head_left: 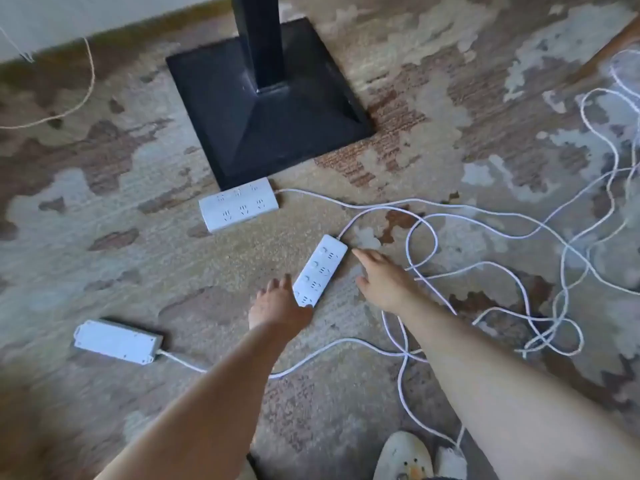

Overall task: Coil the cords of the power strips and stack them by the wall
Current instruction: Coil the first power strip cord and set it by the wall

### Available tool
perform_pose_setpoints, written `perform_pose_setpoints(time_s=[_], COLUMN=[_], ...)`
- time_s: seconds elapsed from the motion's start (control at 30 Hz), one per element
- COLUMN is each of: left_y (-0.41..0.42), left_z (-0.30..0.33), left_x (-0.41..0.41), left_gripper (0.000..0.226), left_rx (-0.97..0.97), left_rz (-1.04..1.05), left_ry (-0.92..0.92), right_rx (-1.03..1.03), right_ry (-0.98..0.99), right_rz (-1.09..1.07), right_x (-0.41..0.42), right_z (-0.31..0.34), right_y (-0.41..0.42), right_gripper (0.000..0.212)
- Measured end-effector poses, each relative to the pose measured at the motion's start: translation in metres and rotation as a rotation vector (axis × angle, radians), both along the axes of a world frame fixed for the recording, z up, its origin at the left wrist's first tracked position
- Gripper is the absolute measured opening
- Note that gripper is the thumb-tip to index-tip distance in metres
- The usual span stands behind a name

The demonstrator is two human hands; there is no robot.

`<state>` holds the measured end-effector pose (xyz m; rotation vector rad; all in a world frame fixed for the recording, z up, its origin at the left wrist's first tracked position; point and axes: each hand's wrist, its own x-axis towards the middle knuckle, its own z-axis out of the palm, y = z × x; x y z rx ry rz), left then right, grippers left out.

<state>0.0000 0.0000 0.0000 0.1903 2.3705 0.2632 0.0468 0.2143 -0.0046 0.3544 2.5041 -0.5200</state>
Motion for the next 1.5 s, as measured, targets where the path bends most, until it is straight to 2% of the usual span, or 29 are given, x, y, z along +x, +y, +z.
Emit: perform_pose_setpoints(time_s=[0.23, 0.3, 0.47, 0.6, 0.73, 0.9, 1.0, 1.17, 1.33, 1.43, 1.5], left_y=[0.035, 0.037, 0.017, -0.011, -0.017, 0.001, 0.024, 0.07, 0.131, 0.171, 0.2], left_z=[-0.144, -0.164, -0.163, -0.112, -0.03, 0.101, 0.194, 0.356, 0.505, 0.578, 0.616], left_x=[-0.011, -0.01, -0.02, -0.036, -0.034, -0.015, -0.001, 0.026, 0.046, 0.062, 0.071], left_gripper=[0.115, 0.12, 0.091, 0.073, 0.077, 0.096, 0.1, 0.087, 0.077, 0.058, 0.048], left_rx=[-0.135, -0.188, -0.189, -0.157, -0.022, 0.177, 0.288, 0.607, 0.842, 0.948, 0.952], left_rz=[-0.096, -0.155, -0.226, -0.479, -0.568, -0.457, -0.355, -0.168, -0.044, -0.092, -0.148], left_ry=[0.021, 0.075, 0.188, 0.33, 0.357, 0.327, 0.284, 0.176, 0.037, -0.058, -0.136], right_rx=[0.25, 0.275, 0.331, 0.143, 0.077, 0.072, 0.08, 0.079, 0.092, 0.075, 0.05], right_ry=[0.018, -0.009, 0.093, 0.087, 0.107, 0.17, 0.197, 0.217, 0.315, 0.406, 0.486], right_rz=[0.579, 0.65, 0.595, 0.374, 0.207, -0.044, -0.234, -0.483, -0.623, -0.733, -0.816], right_x=[-0.078, -0.089, -0.079, -0.027, 0.017, 0.063, 0.096, 0.145, 0.183, 0.207, 0.211], right_z=[-0.129, -0.153, -0.168, -0.139, -0.065, 0.08, 0.179, 0.349, 0.5, 0.571, 0.614], right_y=[0.005, -0.002, -0.012, -0.023, -0.028, -0.016, -0.003, 0.022, 0.058, 0.087, 0.11], right_gripper=[0.093, 0.101, 0.089, 0.081, 0.075, 0.076, 0.077, 0.072, 0.064, 0.061, 0.063])
